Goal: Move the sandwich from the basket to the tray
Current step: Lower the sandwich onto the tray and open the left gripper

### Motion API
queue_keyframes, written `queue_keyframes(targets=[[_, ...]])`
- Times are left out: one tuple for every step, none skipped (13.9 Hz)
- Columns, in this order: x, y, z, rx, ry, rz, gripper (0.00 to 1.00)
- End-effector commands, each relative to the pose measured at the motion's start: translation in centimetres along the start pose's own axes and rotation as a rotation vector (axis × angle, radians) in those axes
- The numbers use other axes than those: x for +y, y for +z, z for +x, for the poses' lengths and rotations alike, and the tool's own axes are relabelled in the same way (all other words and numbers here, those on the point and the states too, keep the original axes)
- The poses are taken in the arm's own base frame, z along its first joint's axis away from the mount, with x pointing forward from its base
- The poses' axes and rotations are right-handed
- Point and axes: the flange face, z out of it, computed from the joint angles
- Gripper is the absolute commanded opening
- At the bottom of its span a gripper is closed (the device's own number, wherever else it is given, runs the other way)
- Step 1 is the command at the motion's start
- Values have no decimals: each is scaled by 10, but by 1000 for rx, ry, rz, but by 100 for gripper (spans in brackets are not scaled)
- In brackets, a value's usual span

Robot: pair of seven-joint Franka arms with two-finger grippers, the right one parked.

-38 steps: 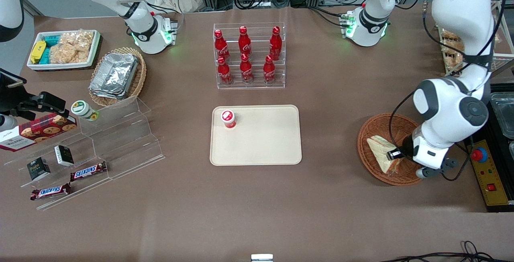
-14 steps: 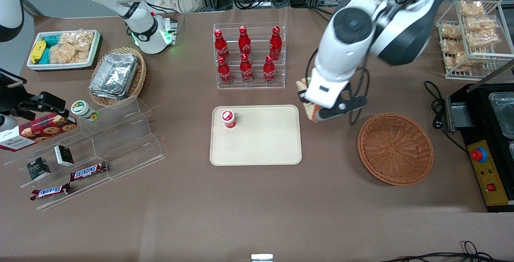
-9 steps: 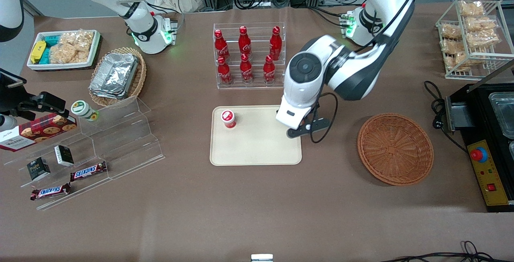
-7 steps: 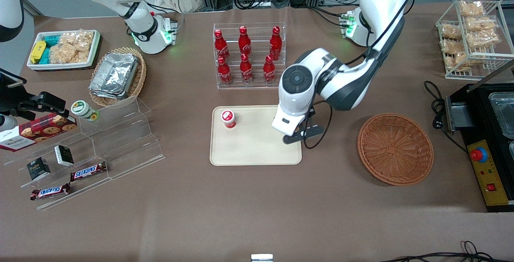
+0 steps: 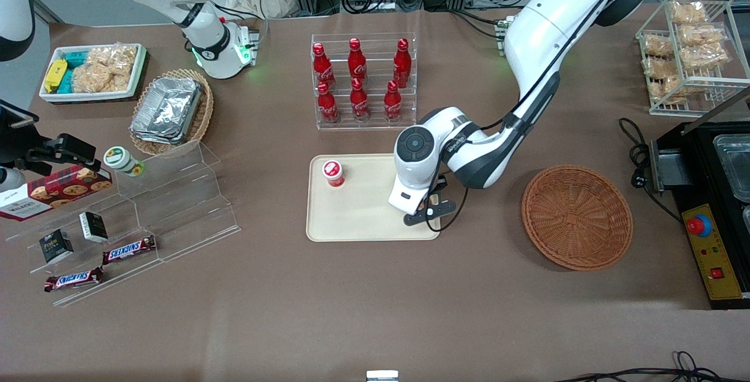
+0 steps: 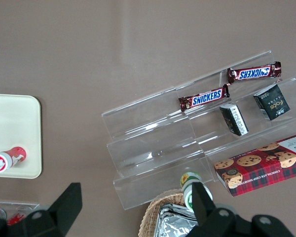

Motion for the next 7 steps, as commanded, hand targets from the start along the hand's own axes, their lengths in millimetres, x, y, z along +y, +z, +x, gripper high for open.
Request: queue_keyframes(targets=[[6,-8,3,29,-16,-10,99],[6,-11,4,33,-38,-12,100],[5,-16,6,42,-65,-17,100],[2,-33,12,64,-92,-30,100],[-3,-59,19,86,-128,-52,100],[-15,-83,33,111,-165,-70,100],[-29,-107,44,128,-196,-84,100]])
